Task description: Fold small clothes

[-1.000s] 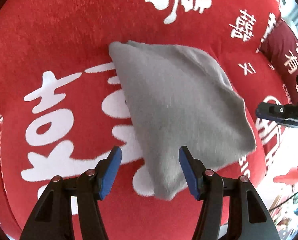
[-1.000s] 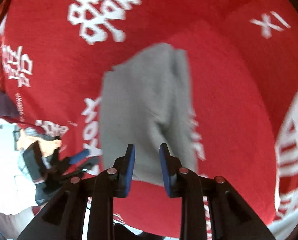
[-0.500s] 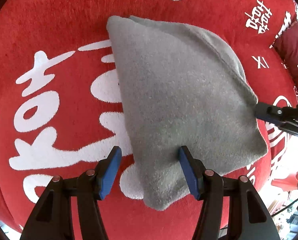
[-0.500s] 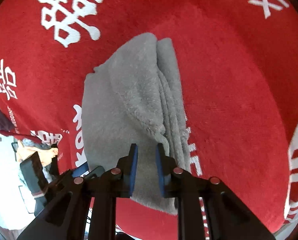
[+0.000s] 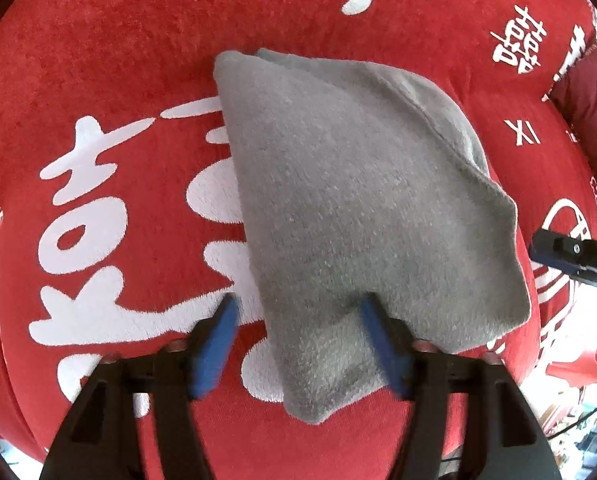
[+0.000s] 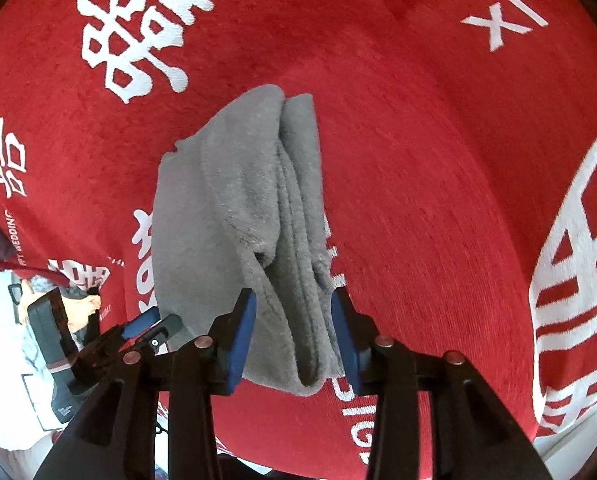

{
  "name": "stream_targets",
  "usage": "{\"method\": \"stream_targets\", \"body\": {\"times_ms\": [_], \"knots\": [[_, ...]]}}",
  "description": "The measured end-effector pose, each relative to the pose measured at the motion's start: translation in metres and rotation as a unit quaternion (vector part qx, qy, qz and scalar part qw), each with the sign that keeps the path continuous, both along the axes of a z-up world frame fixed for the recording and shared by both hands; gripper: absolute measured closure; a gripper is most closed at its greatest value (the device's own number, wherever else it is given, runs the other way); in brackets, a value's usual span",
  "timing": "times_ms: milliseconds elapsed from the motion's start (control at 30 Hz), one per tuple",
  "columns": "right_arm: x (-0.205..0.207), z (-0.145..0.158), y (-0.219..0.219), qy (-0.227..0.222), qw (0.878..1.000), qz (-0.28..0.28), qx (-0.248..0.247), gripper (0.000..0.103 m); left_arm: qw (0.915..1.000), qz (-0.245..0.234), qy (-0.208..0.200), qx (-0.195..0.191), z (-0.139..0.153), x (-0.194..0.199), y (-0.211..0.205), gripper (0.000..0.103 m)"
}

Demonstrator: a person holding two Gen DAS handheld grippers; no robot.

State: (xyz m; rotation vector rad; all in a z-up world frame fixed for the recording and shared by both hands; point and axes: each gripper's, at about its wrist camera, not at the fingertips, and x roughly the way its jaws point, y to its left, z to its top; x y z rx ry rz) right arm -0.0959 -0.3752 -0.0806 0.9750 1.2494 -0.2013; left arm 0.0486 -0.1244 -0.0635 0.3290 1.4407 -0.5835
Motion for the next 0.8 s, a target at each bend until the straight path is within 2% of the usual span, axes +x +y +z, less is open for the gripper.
{"method": "stream_targets", "body": {"times_ms": [33, 233, 300, 367, 467, 567, 800], "knots": [[0.000, -0.001, 0.000, 0.001, 1.000, 0.000, 0.000, 0.056, 1.0000, 0.007, -0.003, 0.000, 0.001, 0.002, 0.000, 0.004], [0.006, -0.002, 0.002, 0.008, 1.000, 0.011, -0.007, 0.049, 0.9997, 0.022, 0.003, 0.005, -0.002, 0.008, 0.001, 0.004], [0.009, -0.001, 0.001, 0.007, 1.000, 0.016, -0.017, 0.042, 0.9995, 0.031, 0.006, 0.008, -0.003, 0.010, 0.003, 0.004], [0.011, 0.002, 0.001, 0.001, 0.999, 0.021, -0.031, 0.028, 0.9992, 0.039, 0.008, 0.011, -0.004, 0.013, 0.004, 0.004], [0.016, 0.008, 0.000, -0.009, 0.998, 0.027, -0.059, 0.021, 0.9985, 0.053, 0.014, 0.009, -0.006, 0.016, 0.006, 0.004], [0.020, 0.008, -0.003, -0.010, 0.997, 0.031, -0.066, 0.013, 0.9977, 0.063, 0.024, 0.011, -0.009, 0.019, 0.006, 0.004], [0.027, 0.002, -0.011, 0.005, 0.998, 0.041, -0.047, 0.012, 0.9969, 0.065, 0.035, 0.028, -0.016, 0.020, 0.006, 0.004]]}}
